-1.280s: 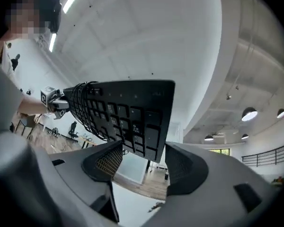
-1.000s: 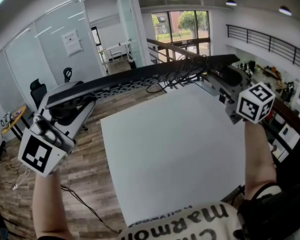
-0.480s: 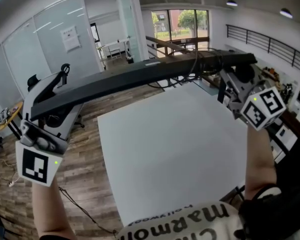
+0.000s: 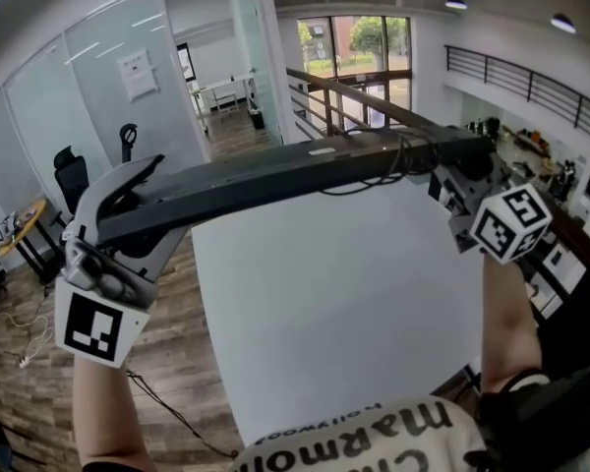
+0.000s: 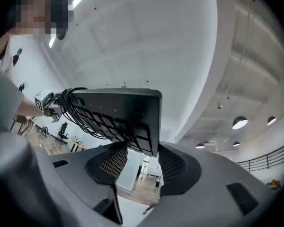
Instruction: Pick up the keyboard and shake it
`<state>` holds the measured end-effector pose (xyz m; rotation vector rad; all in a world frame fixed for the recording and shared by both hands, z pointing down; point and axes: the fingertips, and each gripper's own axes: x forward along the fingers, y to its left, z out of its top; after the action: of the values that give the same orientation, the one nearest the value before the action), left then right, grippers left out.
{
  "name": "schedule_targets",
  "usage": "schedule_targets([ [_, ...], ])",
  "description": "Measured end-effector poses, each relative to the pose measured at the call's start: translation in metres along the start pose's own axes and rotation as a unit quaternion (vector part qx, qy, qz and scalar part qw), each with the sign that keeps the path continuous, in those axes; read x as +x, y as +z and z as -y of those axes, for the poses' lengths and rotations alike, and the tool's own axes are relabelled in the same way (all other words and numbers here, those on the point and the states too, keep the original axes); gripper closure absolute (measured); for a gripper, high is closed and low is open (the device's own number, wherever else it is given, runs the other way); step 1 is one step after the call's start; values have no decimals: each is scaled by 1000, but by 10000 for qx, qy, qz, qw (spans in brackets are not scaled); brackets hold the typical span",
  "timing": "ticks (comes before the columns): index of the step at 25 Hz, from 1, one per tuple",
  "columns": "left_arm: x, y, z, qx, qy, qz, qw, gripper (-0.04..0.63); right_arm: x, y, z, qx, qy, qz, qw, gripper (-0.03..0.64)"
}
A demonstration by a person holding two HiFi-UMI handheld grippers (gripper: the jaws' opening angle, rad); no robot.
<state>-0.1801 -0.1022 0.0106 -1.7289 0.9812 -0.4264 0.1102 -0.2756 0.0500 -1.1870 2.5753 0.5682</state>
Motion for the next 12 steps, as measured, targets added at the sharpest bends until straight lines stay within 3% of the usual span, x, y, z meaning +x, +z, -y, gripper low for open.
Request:
schedule_targets([
  [3, -1, -14, 19, -586, -59, -139, 9982, 383, -7, -28, -7, 66, 28, -264, 9996, 396],
  [7, 4, -4, 20, -191, -184, -126, 9996, 390, -7, -26, 0, 227, 69, -273, 9993, 396],
  [12, 4, -17, 29, -878, -95, -123, 9960, 388, -9, -33, -3, 173, 75, -371, 9991, 396],
])
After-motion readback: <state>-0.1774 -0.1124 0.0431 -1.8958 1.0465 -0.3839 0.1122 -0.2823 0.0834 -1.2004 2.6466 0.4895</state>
